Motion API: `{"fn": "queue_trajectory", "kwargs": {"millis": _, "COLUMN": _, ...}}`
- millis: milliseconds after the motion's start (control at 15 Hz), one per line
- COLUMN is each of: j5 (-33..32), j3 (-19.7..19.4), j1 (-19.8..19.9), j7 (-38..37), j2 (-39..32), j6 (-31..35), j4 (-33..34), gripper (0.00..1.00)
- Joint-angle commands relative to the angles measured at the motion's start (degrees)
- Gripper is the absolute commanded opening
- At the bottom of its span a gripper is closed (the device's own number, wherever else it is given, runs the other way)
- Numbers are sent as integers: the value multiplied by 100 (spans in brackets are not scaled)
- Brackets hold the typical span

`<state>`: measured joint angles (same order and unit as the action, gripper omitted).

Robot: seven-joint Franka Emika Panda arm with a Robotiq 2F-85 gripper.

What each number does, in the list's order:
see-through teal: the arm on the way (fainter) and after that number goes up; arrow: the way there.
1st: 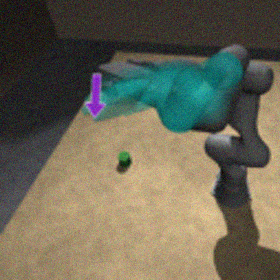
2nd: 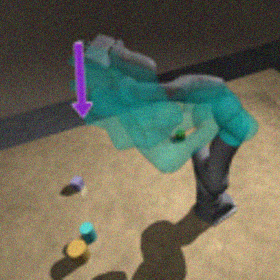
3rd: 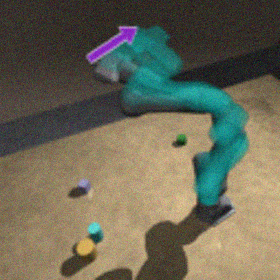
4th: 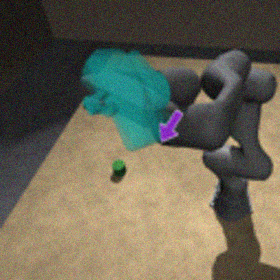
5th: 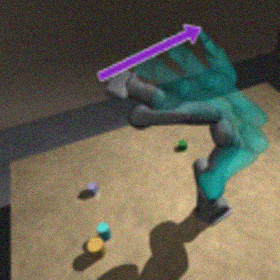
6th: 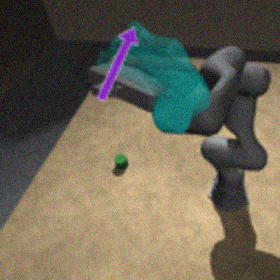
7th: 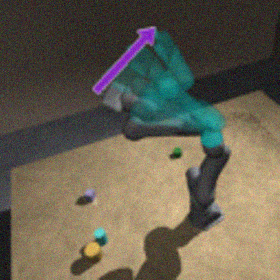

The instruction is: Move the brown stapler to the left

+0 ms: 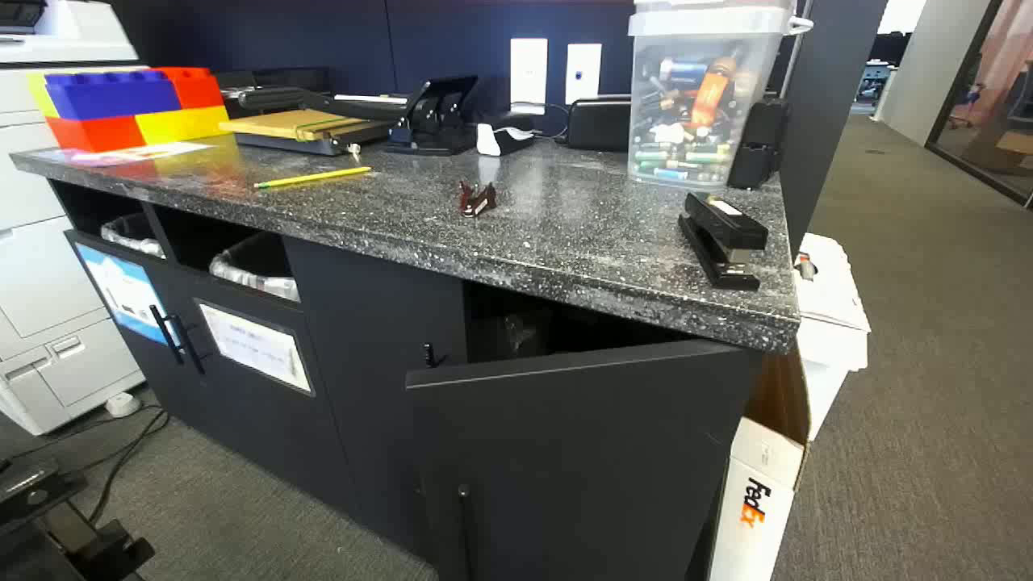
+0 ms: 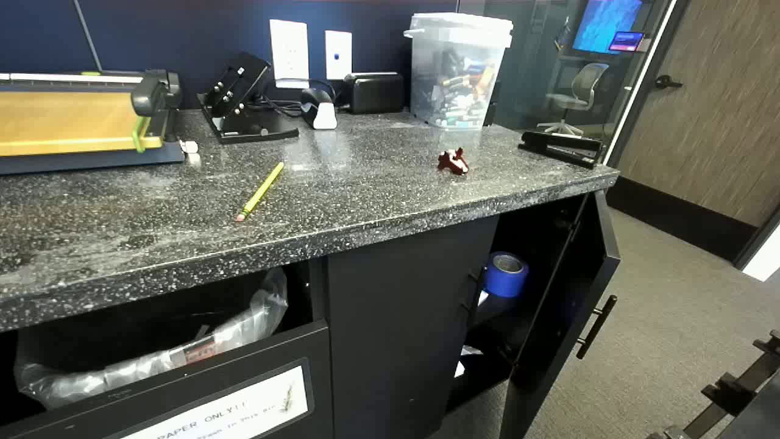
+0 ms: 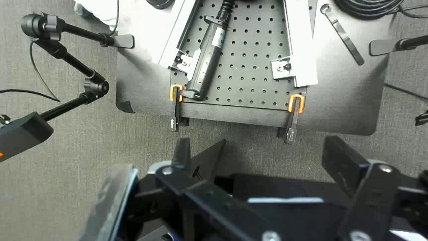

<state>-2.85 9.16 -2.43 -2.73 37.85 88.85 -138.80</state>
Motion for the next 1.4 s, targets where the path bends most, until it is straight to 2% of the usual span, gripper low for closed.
{"fn": "queue_trajectory", "kwargs": {"millis": 0, "j5": -46, "j3": -91, "j1": -120, "j7": -59, "j2": -15, "j6": -12, "j4": 14, "gripper": 100}}
{"fn": "queue_trajectory", "kwargs": {"millis": 667, "j5": -46, "j3": -91, "j1": -120, "j7": -59, "j2": -10, "j6": -12, "j4": 15, "gripper": 100}}
{"fn": "queue_trajectory", "kwargs": {"millis": 800, "j5": -34, "j3": 8, "j1": -65, "j7": -250, "j2": -514, "j6": 54, "j4": 455, "gripper": 100}}
{"fn": "queue_trajectory", "kwargs": {"millis": 933, "j5": 86, "j3": 13, "j1": 44, "j7": -504, "j2": -1352, "j6": 341, "j4": 1019, "gripper": 100}}
{"fn": "queue_trajectory", "kwargs": {"millis": 1333, "j5": -260, "j3": -61, "j1": 86, "j7": -907, "j2": -3270, "j6": 1773, "j4": 2201, "gripper": 100}}
